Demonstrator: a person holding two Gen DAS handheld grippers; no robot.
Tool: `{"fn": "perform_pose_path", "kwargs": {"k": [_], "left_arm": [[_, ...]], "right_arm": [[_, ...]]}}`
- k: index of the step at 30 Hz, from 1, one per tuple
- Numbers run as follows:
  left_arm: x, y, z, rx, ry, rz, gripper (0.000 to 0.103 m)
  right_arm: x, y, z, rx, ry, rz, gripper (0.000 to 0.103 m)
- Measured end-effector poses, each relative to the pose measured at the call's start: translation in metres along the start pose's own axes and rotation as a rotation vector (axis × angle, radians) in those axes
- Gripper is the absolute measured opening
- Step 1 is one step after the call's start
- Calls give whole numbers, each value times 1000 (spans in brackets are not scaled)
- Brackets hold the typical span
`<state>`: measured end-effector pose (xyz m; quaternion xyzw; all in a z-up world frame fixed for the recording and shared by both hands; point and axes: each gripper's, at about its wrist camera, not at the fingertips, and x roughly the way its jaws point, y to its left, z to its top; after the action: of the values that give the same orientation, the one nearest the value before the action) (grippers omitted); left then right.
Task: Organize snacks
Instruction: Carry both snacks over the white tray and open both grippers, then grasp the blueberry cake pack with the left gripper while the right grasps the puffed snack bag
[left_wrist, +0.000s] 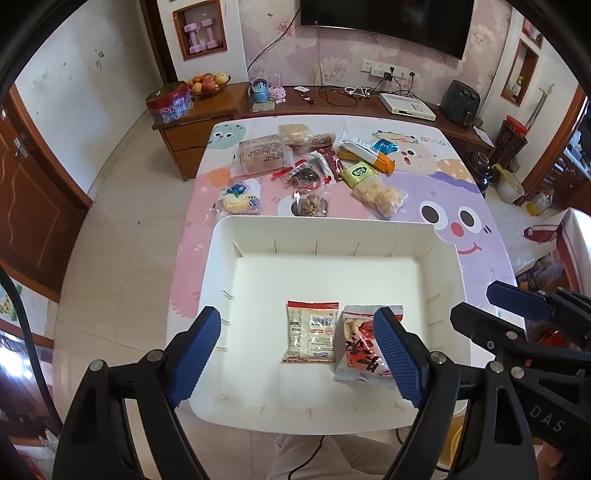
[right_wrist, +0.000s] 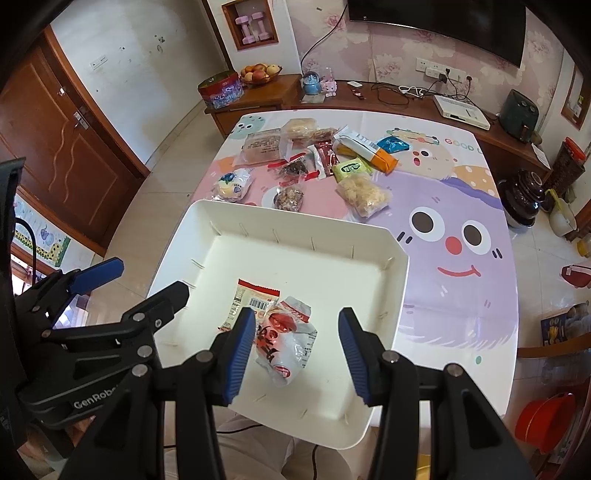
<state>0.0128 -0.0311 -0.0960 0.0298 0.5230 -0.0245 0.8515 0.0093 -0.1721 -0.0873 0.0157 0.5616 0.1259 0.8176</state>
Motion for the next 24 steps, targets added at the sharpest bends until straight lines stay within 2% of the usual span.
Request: {"fn": "perform_pose_path", "kwargs": {"k": [3,11,17,24], "left_arm": [[-2,-1,3,20,-15,11,84],[-8,10,17,15,-57,-21,84],[-10,18,40,30,-74,-20,84],[-4,25,75,51,-62,-56,84]], "right_arm": [[0,3,1,7,2,1,47],[-1,6,10,10,-2,2,47],[0,7,31,20,-14,7,47],[-5,2,66,47,-50,5,47]]}}
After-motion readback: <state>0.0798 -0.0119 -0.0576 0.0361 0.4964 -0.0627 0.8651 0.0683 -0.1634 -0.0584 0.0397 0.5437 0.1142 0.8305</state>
